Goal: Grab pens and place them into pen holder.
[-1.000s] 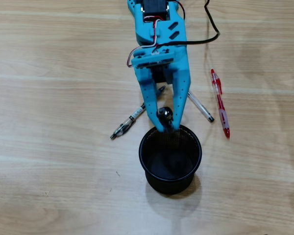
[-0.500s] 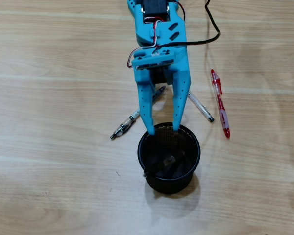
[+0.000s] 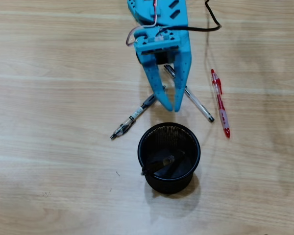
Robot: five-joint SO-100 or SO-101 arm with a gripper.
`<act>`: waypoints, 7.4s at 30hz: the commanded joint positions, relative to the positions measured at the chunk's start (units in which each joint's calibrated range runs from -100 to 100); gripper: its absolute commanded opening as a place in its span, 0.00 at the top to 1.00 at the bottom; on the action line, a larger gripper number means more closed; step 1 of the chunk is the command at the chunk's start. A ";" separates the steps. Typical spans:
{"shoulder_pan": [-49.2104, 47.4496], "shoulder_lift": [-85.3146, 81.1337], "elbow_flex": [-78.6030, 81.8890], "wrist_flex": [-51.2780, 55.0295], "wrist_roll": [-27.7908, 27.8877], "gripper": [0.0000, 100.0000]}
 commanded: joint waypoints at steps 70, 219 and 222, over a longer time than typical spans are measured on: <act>6.32 34.78 -19.75 52.44 -20.03 0.84; -17.00 0.47 -13.33 66.38 11.12 0.81; -17.82 0.98 -10.07 66.20 10.86 0.81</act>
